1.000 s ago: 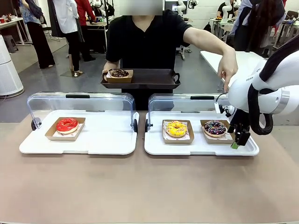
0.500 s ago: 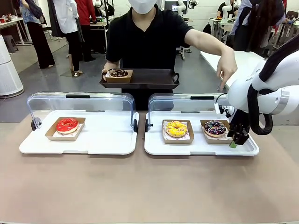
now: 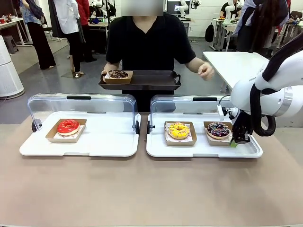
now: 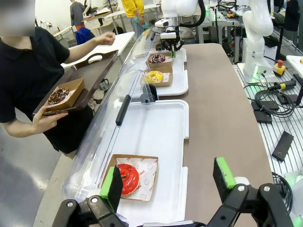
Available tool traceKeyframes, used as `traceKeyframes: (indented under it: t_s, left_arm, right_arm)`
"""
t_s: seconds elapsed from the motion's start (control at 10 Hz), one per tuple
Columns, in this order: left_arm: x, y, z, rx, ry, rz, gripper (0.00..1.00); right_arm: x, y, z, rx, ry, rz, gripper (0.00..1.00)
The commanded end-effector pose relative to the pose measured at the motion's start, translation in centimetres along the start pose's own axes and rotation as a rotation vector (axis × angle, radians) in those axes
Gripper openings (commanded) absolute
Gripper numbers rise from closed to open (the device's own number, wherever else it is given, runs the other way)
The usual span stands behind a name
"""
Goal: Provide the desired donut to the person.
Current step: Pick up and lift the Paper togo box containing the Donut pointed at by the person.
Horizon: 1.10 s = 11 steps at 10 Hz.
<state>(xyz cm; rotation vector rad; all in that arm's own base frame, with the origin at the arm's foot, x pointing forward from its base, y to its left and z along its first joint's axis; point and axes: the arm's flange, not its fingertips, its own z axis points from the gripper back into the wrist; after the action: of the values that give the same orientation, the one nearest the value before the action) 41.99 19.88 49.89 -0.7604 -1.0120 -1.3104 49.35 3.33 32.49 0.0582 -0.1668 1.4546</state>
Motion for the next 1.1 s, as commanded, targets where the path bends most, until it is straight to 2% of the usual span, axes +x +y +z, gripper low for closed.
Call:
traceKeyframes:
  t_s: [0.0, 0.3, 0.5, 0.7, 0.8, 1.0]
  left_arm:
    - [0.1, -0.1, 0.1, 0.003, -0.001, -0.003, 1.0]
    - [0.1, -0.1, 0.1, 0.003, -0.001, -0.003, 1.0]
    - [0.1, -0.1, 0.1, 0.003, -0.001, -0.003, 1.0]
    - [0.1, -0.1, 0.1, 0.003, -0.001, -0.003, 1.0]
    - [0.1, -0.1, 0.1, 0.003, -0.001, -0.003, 1.0]
    - [0.1, -0.1, 0.1, 0.003, -0.001, -0.003, 1.0]
  right_arm:
    - [-0.4, -0.7, 0.1, 0.025, -0.037, 0.034, 0.0]
    - [-0.2, 0.3, 1.0, 0.022, -0.028, 0.083, 0.0]
    - [1.3, 2.8, 3.4, 0.034, 0.039, 0.135, 0.0]
    - [4.0, 7.2, 9.9, 0.059, 0.118, 0.12, 0.0]
    - [5.3, 9.3, 13.3, 0.051, 0.127, 0.124, 0.0]
    - [7.0, 12.2, 19.1, 0.081, 0.17, 0.041, 0.0]
